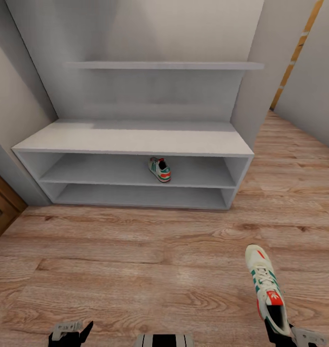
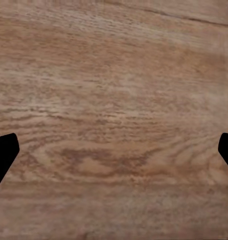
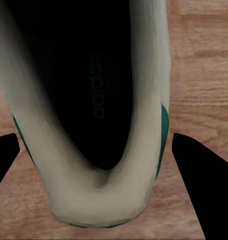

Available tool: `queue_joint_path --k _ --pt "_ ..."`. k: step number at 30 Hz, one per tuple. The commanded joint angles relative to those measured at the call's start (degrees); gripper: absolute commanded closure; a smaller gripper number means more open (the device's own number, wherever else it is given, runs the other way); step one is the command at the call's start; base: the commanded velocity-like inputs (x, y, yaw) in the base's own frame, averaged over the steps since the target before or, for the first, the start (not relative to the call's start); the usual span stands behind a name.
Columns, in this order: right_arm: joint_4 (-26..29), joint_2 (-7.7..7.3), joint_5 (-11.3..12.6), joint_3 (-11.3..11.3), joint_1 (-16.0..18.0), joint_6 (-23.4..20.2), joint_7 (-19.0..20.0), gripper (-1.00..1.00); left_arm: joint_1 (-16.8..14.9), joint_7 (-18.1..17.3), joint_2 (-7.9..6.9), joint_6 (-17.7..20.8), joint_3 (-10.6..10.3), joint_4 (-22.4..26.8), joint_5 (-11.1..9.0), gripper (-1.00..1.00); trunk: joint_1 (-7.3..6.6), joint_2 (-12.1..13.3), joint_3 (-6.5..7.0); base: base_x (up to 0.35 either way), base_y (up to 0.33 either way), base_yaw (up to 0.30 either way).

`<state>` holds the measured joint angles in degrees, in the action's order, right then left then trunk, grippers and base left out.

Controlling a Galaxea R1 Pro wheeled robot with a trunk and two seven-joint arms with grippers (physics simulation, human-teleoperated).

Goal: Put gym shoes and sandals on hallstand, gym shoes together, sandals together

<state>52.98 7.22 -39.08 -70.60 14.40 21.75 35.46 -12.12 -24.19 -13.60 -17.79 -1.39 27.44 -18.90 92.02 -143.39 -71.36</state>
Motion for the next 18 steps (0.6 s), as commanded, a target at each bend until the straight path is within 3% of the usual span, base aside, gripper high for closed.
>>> queue_joint_path --k 1,6,10,11,14,15,18 --pt "-0.7 0.05 -0.4 -0.1 0.1 0.2 0.2 1.0 0.0 -2.3 -0.17 -0.1 0.0 0.0 -0.6 -1.0 -0.01 0.0 -0.04 0.0 0.0 0.0" --pt "-5.4 0.07 -1.2 3.2 0.1 -1.9 -0.6 1.0 0.0 -10.3 -1.97 -0.1 1.5 -0.3 -1.0 -1.0 -0.01 0.0 -0.04 0.0 0.0 0.0" --pt "-8.3 0.09 -2.4 10.1 0.4 -7.0 -6.8 1.0 0.0 -13.9 -3.36 -0.1 4.7 -0.6 -1.2 -1.0 -0.01 0.0 -0.04 0.0 0.0 0.0" --pt "-8.8 0.18 -2.6 13.9 0.7 -10.1 -10.7 1.0 0.1 -14.5 -3.6 -0.1 6.0 -0.7 -1.1 -1.0 -0.01 0.0 -0.04 0.0 0.0 0.0" --pt "-9.3 0.69 -2.7 20.7 1.7 -15.8 -16.9 1.0 0.1 -15.0 -3.78 -0.1 7.3 -0.8 -0.9 -1.0 -0.01 0.0 -0.04 0.0 0.0 0.0" --pt "-9.6 1.46 -2.7 25.9 2.7 -19.8 -21.0 1.0 0.1 -15.1 -3.85 -0.1 7.8 -0.8 -0.8 -1.0 -0.01 0.0 -0.04 0.0 0.0 0.0" --pt "-9.8 2.78 -2.2 33.2 4.4 -25.6 -26.4 1.0 0.1 -15.3 -3.87 -0.1 8.2 -0.9 -0.7 -1.0 -0.01 0.0 -0.04 0.0 0.0 0.0"
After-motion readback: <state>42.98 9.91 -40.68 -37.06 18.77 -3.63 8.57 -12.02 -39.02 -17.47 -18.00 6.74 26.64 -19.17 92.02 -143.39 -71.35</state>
